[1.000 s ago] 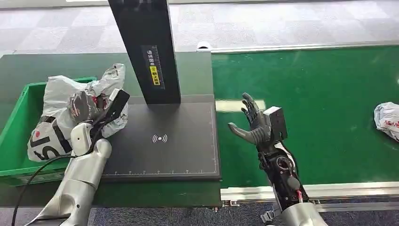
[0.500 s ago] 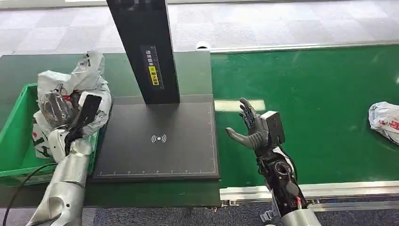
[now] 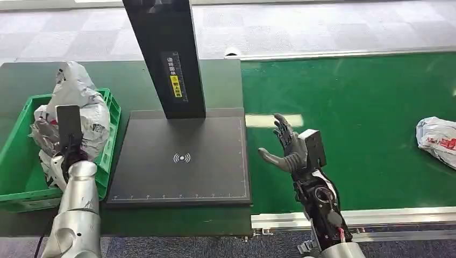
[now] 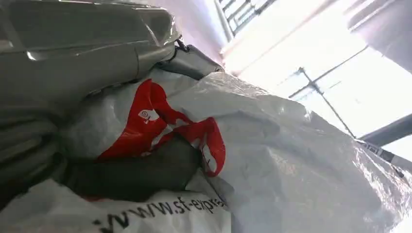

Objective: Moved the parcel from conveyor to table for the left to box.

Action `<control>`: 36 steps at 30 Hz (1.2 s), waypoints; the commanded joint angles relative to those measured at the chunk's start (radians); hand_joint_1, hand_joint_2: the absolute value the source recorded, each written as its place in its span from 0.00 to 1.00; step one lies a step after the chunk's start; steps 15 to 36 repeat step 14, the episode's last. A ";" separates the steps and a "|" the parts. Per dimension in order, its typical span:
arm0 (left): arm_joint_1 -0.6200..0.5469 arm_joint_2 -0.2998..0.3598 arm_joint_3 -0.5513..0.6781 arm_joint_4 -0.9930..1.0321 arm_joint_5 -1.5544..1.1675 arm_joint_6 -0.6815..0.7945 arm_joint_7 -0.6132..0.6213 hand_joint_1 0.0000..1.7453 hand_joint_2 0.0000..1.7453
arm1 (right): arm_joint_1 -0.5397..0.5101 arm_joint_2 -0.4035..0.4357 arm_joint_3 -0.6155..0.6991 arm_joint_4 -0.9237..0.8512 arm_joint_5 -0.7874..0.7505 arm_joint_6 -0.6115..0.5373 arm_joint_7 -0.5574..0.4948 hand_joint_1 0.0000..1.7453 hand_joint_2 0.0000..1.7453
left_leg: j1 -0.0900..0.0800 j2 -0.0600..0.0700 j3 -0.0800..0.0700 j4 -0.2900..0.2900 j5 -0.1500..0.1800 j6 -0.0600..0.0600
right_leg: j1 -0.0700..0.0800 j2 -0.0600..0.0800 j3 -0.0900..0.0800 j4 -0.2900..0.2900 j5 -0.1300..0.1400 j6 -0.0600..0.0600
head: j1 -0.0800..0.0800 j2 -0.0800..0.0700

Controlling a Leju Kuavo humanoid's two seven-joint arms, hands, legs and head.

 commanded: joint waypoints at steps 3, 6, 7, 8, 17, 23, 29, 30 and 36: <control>-0.072 0.104 0.028 0.260 -0.053 0.111 0.000 0.00 1.00 | -0.037 0.002 0.007 0.043 0.011 0.009 0.015 0.00 1.00 | -0.001 0.003 0.005 -0.002 -0.001 0.000 | 0.000 0.000 0.004 -0.001 -0.001 0.001 | 0.000 0.000; -0.092 -0.027 0.471 0.029 -0.109 0.111 -0.383 0.00 1.00 | -0.036 -0.007 0.014 0.049 0.005 0.007 0.014 0.00 1.00 | -0.001 0.006 0.006 -0.003 -0.001 0.000 | 0.000 0.003 0.004 -0.002 0.000 0.000 | 0.000 0.000; -0.071 -0.054 0.437 -0.077 -0.068 0.111 -0.383 0.00 1.00 | -0.038 -0.007 0.017 0.054 0.002 0.005 0.011 0.00 1.00 | -0.001 0.005 0.004 -0.002 -0.001 0.000 | -0.001 0.003 0.002 -0.001 0.000 0.000 | 0.000 0.000; -0.071 -0.054 0.437 -0.077 -0.068 0.111 -0.383 0.00 1.00 | -0.038 -0.007 0.017 0.054 0.002 0.005 0.011 0.00 1.00 | 0.000 0.005 0.001 0.000 -0.001 0.000 | 0.000 0.003 0.000 0.000 0.000 0.000 | 0.000 0.000; 0.027 -0.155 0.355 -0.533 0.054 0.111 -0.383 0.00 1.00 | -0.031 0.002 0.030 0.069 -0.015 -0.003 -0.020 0.00 1.00 | 0.002 0.006 0.003 0.000 -0.002 0.000 | 0.002 0.004 0.002 -0.001 -0.001 0.000 | 0.000 0.000; 0.027 -0.155 0.355 -0.533 0.054 0.111 -0.383 0.00 1.00 | -0.031 0.002 0.030 0.069 -0.015 -0.003 -0.020 0.00 1.00 | 0.002 0.006 0.003 0.000 -0.002 0.000 | 0.002 0.004 0.002 -0.001 -0.001 0.000 | 0.000 0.000; 0.027 -0.155 0.355 -0.533 0.054 0.111 -0.383 0.00 1.00 | -0.031 0.002 0.030 0.069 -0.015 -0.003 -0.020 0.00 1.00 | 0.002 0.006 0.003 0.000 -0.002 0.000 | 0.002 0.004 0.002 -0.001 -0.001 0.000 | 0.000 0.000; 0.027 -0.155 0.355 -0.533 0.054 0.111 -0.383 0.00 1.00 | -0.031 0.002 0.030 0.069 -0.015 -0.003 -0.020 0.00 1.00 | 0.002 0.006 0.003 0.000 -0.002 0.000 | 0.002 0.004 0.002 -0.001 -0.001 0.000 | 0.000 0.000; 0.027 -0.155 0.355 -0.533 0.054 0.111 -0.383 0.00 1.00 | -0.031 0.002 0.030 0.069 -0.015 -0.003 -0.020 0.00 1.00 | 0.002 0.006 0.003 0.000 -0.002 0.000 | 0.002 0.004 0.002 -0.001 -0.001 0.000 | 0.000 0.000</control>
